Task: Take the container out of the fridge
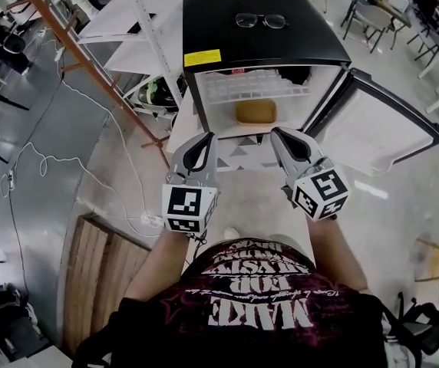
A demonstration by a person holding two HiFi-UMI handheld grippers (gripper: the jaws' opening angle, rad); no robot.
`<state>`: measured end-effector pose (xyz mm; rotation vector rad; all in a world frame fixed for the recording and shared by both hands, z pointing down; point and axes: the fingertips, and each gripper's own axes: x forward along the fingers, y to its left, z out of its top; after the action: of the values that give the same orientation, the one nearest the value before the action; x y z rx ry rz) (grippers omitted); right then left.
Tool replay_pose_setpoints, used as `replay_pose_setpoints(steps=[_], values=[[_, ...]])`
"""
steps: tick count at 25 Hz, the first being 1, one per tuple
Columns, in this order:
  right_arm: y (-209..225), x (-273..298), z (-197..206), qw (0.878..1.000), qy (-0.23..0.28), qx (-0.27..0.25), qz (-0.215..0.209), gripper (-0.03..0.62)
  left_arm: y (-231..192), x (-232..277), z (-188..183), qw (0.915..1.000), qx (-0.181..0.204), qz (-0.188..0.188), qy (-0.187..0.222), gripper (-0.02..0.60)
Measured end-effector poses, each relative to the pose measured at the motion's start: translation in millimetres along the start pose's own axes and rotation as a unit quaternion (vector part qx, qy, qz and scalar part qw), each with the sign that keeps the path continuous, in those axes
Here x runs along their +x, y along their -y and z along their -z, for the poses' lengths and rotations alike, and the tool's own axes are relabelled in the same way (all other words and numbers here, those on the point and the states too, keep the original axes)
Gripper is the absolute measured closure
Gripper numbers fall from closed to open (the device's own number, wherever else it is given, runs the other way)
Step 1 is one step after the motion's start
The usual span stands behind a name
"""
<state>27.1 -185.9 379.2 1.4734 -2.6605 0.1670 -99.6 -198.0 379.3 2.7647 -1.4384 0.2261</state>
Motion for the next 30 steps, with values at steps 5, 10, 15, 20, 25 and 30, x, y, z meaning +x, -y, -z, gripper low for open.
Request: replay_pose_setpoints(steps=[5,10,15,20,25,30], values=[[-0.7,-1.4,0.5,1.000,-0.011,-0.005,0.013,0.566,-4.5,1.2,1.2,0.9999,-0.007,0.009,0.003,0.581],[5.5,-10.0,3.1,0.999,-0.016,-0.004,0.029,0.566,1.7,6.3,3.9,0.9997,-0.010,0.024,0.002,0.581],[14.0,-11.7,5.1,0.999,-0.020,0.002,0.035,0.566,6.7,12.2,2.9,0.9994,-0.011,0.032,0.002,0.581],[20.4,-3.1,6.4,0.999,-0.026,0.003,0.029,0.566,1.3,19.0,8.1,0.9996,-0.016,0.024,-0.005,0.581],[34.2,11.1,9.5,0.999,-0.028,0.011,0.023,0.566,-4.4,29.1,11.3,0.9996,-0.018,0.016,-0.011,0.581],[41.9,24.9,10.3,0.999,-0.028,0.014,0.009,0.566,-6.9,38.4,11.3,0.9997,-0.016,0.010,-0.016,0.581]])
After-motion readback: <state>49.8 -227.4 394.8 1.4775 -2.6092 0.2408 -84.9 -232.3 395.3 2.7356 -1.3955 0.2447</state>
